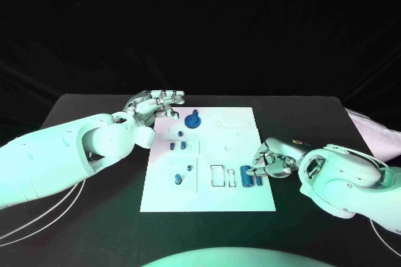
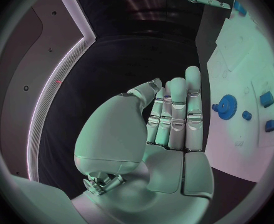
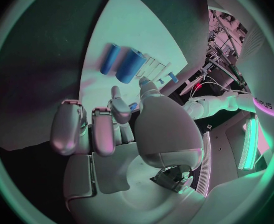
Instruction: Assemble the parts on the task board
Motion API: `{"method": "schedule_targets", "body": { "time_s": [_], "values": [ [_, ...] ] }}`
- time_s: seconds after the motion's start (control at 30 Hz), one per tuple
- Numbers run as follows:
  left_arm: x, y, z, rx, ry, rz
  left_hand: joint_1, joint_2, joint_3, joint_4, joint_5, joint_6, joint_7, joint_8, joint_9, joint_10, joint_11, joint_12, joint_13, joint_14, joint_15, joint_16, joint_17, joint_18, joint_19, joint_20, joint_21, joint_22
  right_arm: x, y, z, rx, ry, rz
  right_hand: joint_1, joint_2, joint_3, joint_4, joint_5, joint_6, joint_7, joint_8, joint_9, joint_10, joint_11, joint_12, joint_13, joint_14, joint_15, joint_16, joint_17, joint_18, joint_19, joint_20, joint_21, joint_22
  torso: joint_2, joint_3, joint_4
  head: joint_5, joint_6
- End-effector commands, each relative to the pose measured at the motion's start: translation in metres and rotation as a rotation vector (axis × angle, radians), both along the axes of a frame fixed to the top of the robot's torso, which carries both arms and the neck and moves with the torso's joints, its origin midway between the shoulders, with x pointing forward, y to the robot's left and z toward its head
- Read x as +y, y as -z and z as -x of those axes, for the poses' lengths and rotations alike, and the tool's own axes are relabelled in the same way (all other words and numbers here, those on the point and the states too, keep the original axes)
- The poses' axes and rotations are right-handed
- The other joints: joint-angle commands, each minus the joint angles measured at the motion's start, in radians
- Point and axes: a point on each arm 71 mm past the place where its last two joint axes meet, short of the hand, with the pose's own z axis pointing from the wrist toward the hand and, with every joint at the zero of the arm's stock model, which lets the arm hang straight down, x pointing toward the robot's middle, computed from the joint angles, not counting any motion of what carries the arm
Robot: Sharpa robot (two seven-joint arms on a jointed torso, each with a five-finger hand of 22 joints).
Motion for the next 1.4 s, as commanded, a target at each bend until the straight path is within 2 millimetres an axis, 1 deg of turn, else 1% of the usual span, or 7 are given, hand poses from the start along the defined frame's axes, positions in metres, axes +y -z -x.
{"method": "schedule_targets", "body": {
  "time_s": [0.03,0.23,0.67,0.97,1.07,1.2,1.4],
  "values": [
    [-0.002,-0.001,0.001,-0.009,0.020,0.008,0.006,0.002,-0.001,-0.008,0.002,-0.008,-0.002,0.007,-0.002,-0.008,0.000,0.006,0.001,-0.008,-0.001,0.004,-0.001,0.010,0.004,0.006,-0.006,-0.001,0.000,0.004,0.001,0.027,-0.006,0.052,0.001,0.010,-0.003,0.009,-0.007,0.006,-0.006,0.006,0.002,-0.004,-0.001,0.000,0.001,0.061,-0.004,0.007,0.001,-0.011,0.003,0.000,0.004,0.000,0.000,-0.0003,-0.0003,0.000,0.000],
    [-0.003,0.000,0.001,-0.008,0.021,0.008,0.006,0.002,-0.001,-0.008,0.002,-0.008,-0.002,0.007,-0.002,-0.008,0.000,0.006,0.001,-0.008,-0.001,0.004,-0.001,0.010,0.004,0.006,-0.006,-0.001,0.005,0.005,0.000,0.018,-0.010,0.042,-0.003,0.019,-0.018,0.036,-0.005,0.008,-0.007,0.009,0.005,-0.007,-0.002,-0.006,0.004,0.060,-0.004,0.008,0.003,-0.011,0.000,-0.001,0.003,-0.002,0.000,0.0005,0.0005,0.001,0.001],
    [-0.003,0.000,0.001,-0.007,0.024,0.009,0.006,0.002,-0.001,-0.008,0.002,-0.008,-0.002,0.007,-0.002,-0.008,0.000,0.006,0.001,-0.008,-0.001,0.004,-0.001,0.010,0.004,0.006,-0.006,-0.001,0.018,0.018,0.000,0.053,-0.046,0.047,0.018,0.030,-0.022,0.045,-0.014,0.012,-0.009,0.013,0.008,-0.004,-0.004,-0.006,0.015,0.060,-0.005,0.011,0.007,-0.011,0.000,-0.002,0.005,0.001,0.001,-0.0002,-0.0009,0.002,0.006],
    [-0.003,0.000,0.001,-0.007,0.024,0.009,0.005,0.004,-0.001,-0.008,0.002,-0.008,-0.002,0.009,-0.002,-0.009,0.000,0.009,0.002,-0.008,0.000,0.005,-0.002,0.010,0.004,0.006,-0.006,-0.002,0.021,0.030,-0.002,0.084,-0.049,0.052,0.033,0.043,-0.024,0.050,-0.021,0.013,-0.009,0.015,0.010,-0.004,-0.004,-0.008,0.020,0.060,-0.006,0.012,0.009,-0.011,-0.001,-0.002,0.006,0.002,0.001,-0.0004,0.0016,0.005,0.004],
    [-0.003,0.000,0.001,-0.007,0.024,0.009,0.005,0.004,-0.001,-0.008,0.002,-0.008,-0.002,0.009,-0.002,-0.009,0.000,0.009,0.002,-0.008,0.000,0.005,-0.002,0.010,0.004,0.006,-0.006,-0.002,0.023,0.031,-0.002,0.091,-0.052,0.053,0.040,0.050,-0.023,0.052,-0.022,0.014,-0.009,0.016,0.011,-0.003,-0.004,-0.009,0.023,0.060,-0.006,0.013,0.010,-0.011,-0.001,-0.002,0.007,0.003,0.000,-0.0017,0.0016,0.004,0.004],
    [-0.003,0.000,0.001,-0.007,0.024,0.009,0.005,0.004,-0.001,-0.008,0.002,-0.008,-0.002,0.009,-0.002,-0.009,0.000,0.009,0.002,-0.008,0.000,0.005,-0.002,0.010,0.004,0.006,-0.006,-0.002,0.023,0.032,-0.003,0.096,-0.054,0.054,0.057,0.062,-0.022,0.051,-0.021,0.015,-0.010,0.018,0.013,-0.001,-0.005,-0.008,0.029,0.060,-0.007,0.014,0.012,-0.011,-0.001,-0.003,0.008,0.005,0.001,-0.0009,-0.0006,0.006,0.003],
    [-0.002,0.000,0.002,-0.006,0.024,0.009,0.005,0.004,-0.001,-0.008,0.002,-0.008,-0.002,0.009,-0.002,-0.009,0.000,0.009,0.002,-0.008,0.000,0.005,-0.002,0.010,0.004,0.006,-0.006,-0.002,0.024,0.029,-0.003,0.064,-0.042,0.019,0.092,0.095,-0.010,0.045,-0.014,0.034,-0.016,0.027,0.020,0.018,-0.010,0.012,0.064,0.062,-0.010,0.020,0.023,-0.012,0.001,-0.006,0.013,0.014,0.000,-0.0006,-0.0010,0.004,0.003]
  ]
}}
